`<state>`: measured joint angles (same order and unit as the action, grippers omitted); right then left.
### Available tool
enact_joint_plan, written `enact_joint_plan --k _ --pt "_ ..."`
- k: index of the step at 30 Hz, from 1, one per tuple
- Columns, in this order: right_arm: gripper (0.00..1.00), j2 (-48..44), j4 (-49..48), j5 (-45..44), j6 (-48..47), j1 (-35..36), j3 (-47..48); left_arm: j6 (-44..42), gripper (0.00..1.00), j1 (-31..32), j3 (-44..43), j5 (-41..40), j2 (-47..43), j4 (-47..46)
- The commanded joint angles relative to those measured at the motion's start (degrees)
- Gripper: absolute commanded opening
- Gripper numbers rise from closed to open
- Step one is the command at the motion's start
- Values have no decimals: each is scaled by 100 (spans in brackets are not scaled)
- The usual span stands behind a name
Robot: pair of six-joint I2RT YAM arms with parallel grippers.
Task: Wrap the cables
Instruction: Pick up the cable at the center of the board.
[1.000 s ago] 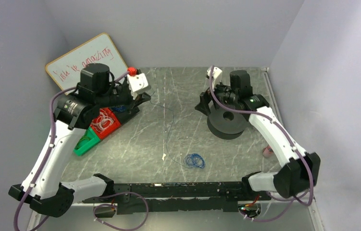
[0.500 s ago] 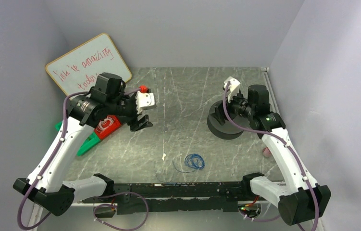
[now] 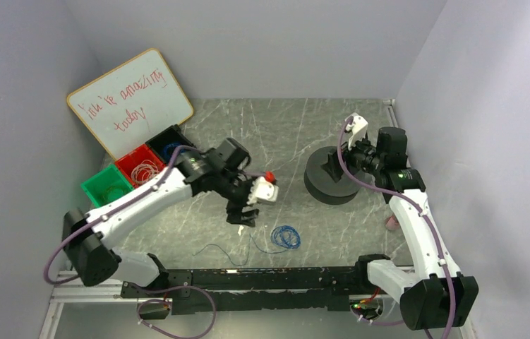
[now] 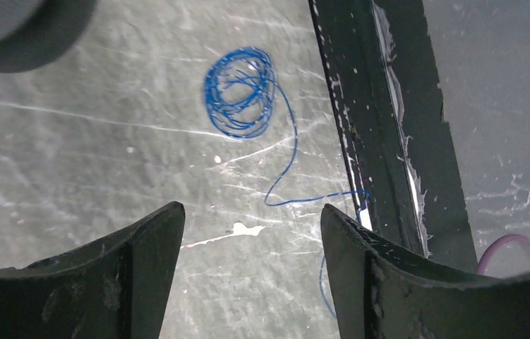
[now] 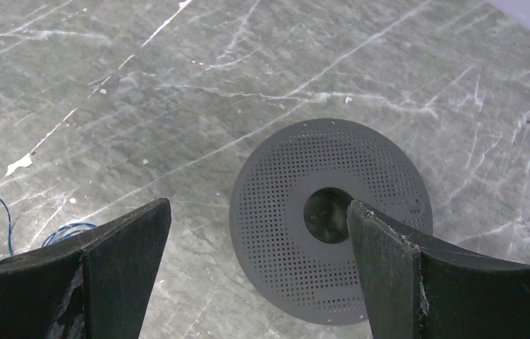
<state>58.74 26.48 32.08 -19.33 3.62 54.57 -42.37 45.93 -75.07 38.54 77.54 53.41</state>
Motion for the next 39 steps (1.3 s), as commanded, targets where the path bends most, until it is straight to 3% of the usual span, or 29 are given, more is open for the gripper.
enact_joint_plan --k 1,4,7,11,17,22,26,28,33,39 --pt "99 -144 -296 192 -54 -198 -33 -21 74 611 200 -798 452 -506" --pt "99 -150 -332 272 0 -308 -70 591 75 719 134 -1333 925 -805" --pt "99 -137 -419 327 75 -344 -126 1067 68 683 -444 -1400 1602 -227" --pt "99 -90 -489 292 89 -344 -174 1325 67 628 -761 -1010 1944 302" --pt "99 -60 -482 372 53 -344 -189 1303 70 632 -865 -1416 2334 768" --pt "99 -74 -497 420 37 -344 -212 1311 86 644 -980 -1378 2704 1231" --pt "99 -66 -491 453 35 -340 -214 1411 85 640 -988 -1611 2949 1288" --pt "99 -50 -487 493 35 -344 -214 1458 82 641 -992 -1747 3057 1309" --pt "99 22 -458 569 49 -344 -193 1605 59 641 -999 -2007 3234 1351" --pt "99 32 -464 621 53 -344 -208 1592 23 636 -1048 -2081 3226 1512"
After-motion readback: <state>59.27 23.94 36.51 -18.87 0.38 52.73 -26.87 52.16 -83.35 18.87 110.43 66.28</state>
